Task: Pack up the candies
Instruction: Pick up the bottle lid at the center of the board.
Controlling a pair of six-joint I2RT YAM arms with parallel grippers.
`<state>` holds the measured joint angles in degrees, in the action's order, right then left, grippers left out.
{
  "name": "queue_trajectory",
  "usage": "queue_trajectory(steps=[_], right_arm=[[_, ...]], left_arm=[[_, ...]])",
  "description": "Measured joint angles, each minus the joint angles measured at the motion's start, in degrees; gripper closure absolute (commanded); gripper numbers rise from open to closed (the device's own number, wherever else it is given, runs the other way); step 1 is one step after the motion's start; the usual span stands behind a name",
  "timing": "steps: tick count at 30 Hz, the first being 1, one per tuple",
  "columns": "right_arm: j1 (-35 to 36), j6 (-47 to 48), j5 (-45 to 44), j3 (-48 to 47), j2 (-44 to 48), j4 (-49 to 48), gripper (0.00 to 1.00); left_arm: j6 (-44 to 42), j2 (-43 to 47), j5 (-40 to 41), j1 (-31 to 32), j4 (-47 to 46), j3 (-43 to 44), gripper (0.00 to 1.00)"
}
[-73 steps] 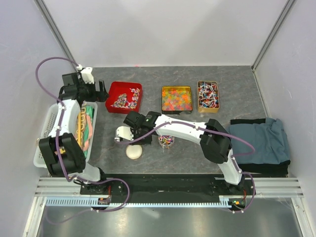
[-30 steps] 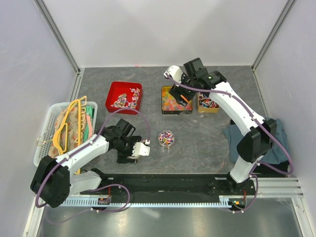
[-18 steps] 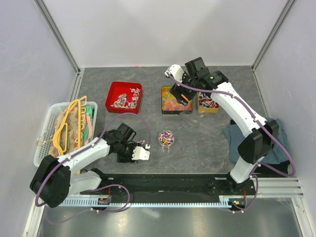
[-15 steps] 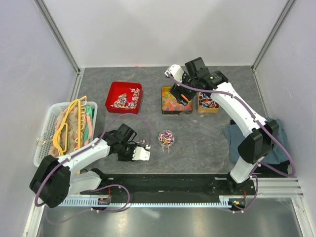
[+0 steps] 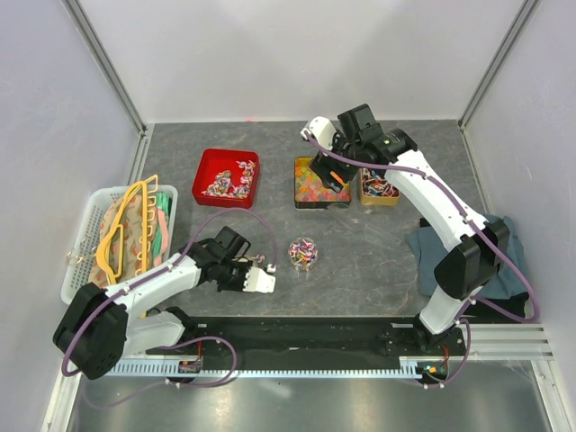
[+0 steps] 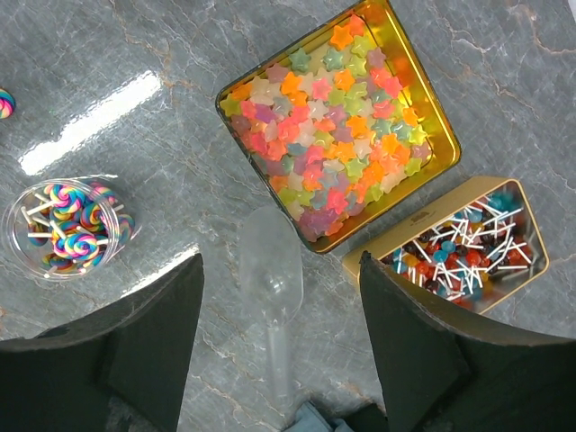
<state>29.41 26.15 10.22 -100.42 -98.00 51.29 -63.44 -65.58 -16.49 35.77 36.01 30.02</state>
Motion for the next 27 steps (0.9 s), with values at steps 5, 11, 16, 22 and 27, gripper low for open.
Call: queue_trajectory(steps=[5,11,16,22,27], right_arm=[[0.0,-0.04,0.28,0.0,0.33,-0.04,0.02],[0.0,-0.48,0.26,0.02,0.76,-0.31,0.02],[-0.02,-0.48,0.22,0.57,2.1,-0.74,0.02],[-1.01,-1.14,3.17,0.63,5.51,-1.64,0.02],[-2.58,-2.25,7.74,0.63,7.23,-3.3,0.02]], left_arm=[[0.81,0.02,-0.17,0.0,1.75,1.29,0.98],[3.56,0.11,-3.96,0.0,7.87,12.31,0.98],[5.2,0.33,-7.5,-0.22,12.37,23.23,0.98],[6.6,-0.28,-19.98,-5.44,18.78,36.89,0.98],[8.98,-4.46,-33.48,-13.35,21.38,46.6,0.98]])
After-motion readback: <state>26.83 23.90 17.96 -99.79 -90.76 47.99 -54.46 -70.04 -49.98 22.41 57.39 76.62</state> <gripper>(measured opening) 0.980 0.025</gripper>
